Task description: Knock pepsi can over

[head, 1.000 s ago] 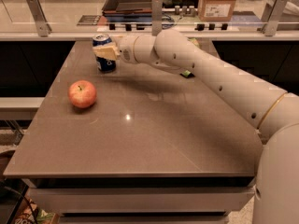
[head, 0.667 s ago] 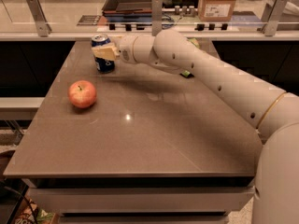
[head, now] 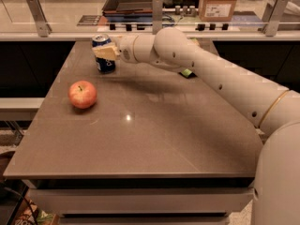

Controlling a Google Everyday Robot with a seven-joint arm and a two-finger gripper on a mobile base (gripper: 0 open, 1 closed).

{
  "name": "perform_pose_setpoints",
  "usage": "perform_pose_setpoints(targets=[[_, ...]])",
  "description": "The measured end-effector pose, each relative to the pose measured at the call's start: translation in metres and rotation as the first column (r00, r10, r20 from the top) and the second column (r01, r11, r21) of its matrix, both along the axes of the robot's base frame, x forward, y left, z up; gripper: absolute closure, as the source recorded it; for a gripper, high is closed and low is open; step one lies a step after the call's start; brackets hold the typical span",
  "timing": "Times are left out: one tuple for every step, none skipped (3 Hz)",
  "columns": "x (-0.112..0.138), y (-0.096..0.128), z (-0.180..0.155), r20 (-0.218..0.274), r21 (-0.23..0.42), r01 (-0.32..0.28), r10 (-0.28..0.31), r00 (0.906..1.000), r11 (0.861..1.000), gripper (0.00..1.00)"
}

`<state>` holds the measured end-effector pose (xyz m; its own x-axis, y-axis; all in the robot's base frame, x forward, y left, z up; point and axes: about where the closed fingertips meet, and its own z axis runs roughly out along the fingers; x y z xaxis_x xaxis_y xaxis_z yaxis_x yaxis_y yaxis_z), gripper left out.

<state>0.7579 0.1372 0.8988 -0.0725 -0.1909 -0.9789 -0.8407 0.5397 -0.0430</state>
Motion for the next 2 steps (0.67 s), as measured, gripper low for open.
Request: perform_pose_setpoints(targets=[[0.007,-0.008,0.002,-0.008,-0.043,-0.007,0.007,0.9999,0.999,1.00],[0.018,-0.017,0.004,-0.020,-0.090,-0.018,0.017,0.9997,0.996,1.00]])
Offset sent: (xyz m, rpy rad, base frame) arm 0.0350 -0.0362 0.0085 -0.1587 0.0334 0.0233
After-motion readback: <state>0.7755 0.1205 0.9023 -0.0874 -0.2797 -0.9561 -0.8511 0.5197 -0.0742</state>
